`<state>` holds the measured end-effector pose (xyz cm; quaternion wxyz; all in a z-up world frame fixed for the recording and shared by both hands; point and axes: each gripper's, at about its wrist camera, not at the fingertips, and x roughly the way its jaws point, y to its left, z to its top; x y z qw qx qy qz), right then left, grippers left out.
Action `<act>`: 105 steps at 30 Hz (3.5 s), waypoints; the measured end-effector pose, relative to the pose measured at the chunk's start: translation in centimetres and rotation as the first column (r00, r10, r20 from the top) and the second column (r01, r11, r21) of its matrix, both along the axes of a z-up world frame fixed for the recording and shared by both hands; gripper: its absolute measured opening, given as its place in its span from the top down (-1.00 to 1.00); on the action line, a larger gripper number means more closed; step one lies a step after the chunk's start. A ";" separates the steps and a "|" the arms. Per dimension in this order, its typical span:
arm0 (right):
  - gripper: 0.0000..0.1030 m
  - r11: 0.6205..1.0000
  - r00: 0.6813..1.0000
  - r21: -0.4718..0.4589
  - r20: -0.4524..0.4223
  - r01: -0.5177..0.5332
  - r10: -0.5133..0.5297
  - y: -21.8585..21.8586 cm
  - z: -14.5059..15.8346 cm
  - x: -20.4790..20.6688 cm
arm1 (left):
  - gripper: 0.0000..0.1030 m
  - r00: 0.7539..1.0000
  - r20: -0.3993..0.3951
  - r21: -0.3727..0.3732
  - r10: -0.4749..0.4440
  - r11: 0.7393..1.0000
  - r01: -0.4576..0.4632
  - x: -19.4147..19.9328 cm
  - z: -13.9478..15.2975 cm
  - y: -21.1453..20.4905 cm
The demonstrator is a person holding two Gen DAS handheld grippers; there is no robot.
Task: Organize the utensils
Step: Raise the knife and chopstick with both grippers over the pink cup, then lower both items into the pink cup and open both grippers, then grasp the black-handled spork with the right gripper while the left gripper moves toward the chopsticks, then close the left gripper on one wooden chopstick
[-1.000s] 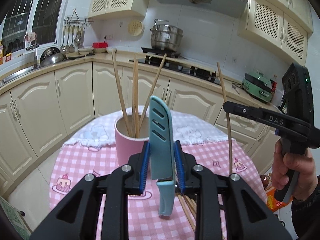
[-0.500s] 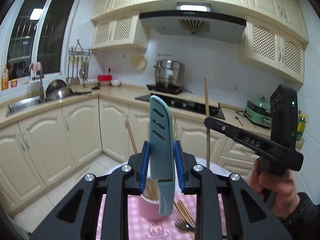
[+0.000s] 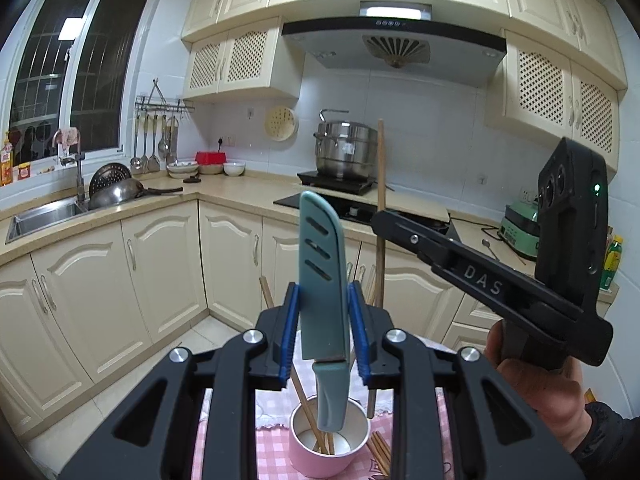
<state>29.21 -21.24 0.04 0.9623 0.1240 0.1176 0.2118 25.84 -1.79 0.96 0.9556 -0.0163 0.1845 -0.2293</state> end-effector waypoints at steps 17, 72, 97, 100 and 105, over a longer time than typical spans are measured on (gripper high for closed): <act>0.29 0.998 0.991 -0.069 -0.134 -0.009 0.000 0.5 -4.2 1.4 | 0.52 0.985 -0.172 0.045 -0.010 0.999 0.018 3.1 -6.1 -1.3; -0.87 0.922 0.772 -0.324 -0.633 -0.210 -0.047 -2.7 -14.0 -7.4 | -0.73 0.956 -0.255 0.152 0.143 0.983 -0.106 -5.5 -9.5 -0.9; 0.74 0.842 0.604 -0.283 -0.795 -0.460 0.062 -0.2 -20.6 -7.9 | -0.73 0.887 -0.438 0.188 0.143 0.980 -0.065 -5.6 -15.8 -1.8; 0.76 0.878 0.603 -0.243 -0.795 -0.412 0.063 -2.0 -20.6 -7.5 | -0.73 0.882 -0.452 0.200 0.130 0.979 -0.042 -5.5 -16.5 -2.8; 0.77 0.919 0.604 -0.232 -0.797 -0.318 0.008 -4.8 -20.7 -7.5 | -0.73 0.872 -0.478 0.218 0.106 0.976 0.001 -5.1 -17.8 -4.8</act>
